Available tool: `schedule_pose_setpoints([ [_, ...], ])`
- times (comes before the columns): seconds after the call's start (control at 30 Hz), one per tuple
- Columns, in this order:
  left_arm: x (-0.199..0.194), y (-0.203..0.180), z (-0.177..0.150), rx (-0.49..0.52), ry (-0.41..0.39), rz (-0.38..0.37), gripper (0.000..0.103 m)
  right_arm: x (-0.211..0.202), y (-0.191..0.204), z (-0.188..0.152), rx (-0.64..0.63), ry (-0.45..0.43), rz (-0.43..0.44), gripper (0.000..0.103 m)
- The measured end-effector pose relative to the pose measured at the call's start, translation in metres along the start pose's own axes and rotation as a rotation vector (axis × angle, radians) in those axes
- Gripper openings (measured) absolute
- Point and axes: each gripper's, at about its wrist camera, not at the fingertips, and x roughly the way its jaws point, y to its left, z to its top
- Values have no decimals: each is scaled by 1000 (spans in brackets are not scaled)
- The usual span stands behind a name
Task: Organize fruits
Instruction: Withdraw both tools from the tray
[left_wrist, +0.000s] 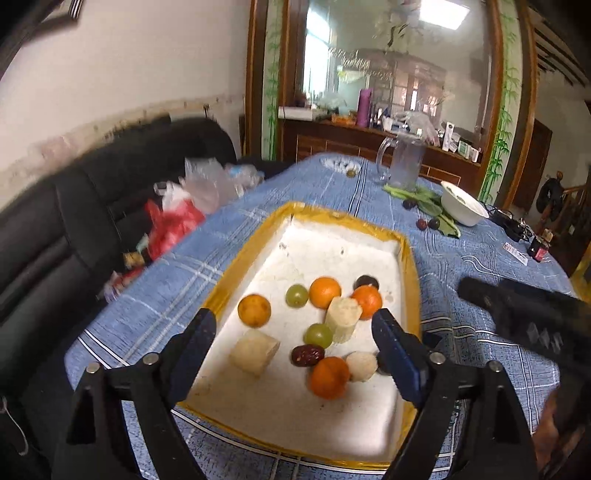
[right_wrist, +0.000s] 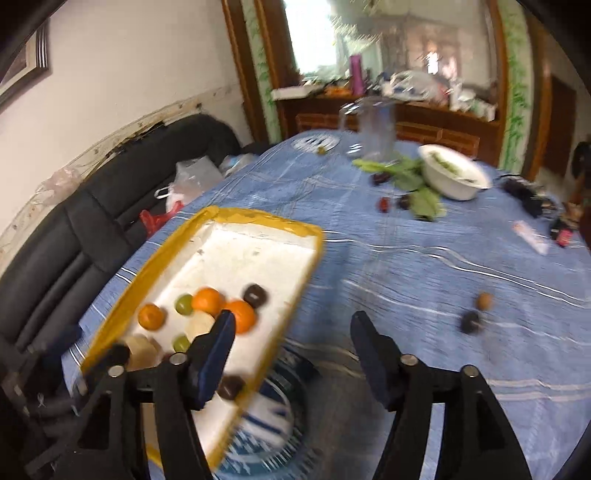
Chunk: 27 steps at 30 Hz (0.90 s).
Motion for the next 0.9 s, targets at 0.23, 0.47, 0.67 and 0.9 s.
schedule_pose_setpoints([
  [0.23, -27, -28, -2, 54, -47, -5, 92, -48, -28, -44, 89, -52, -73, 74],
  [0.47, -43, -48, -11, 98, -42, -37, 92, -58, -34, -71, 96, -26, -109, 76],
  [0.67, -53, -52, -14, 104, -55, -41, 92, -63, -35, -80, 108, -21, -114, 76],
  [0.9, -57, -52, -17, 109, -56, -44, 92, -66, -26, -83, 79, -29, -125, 79],
])
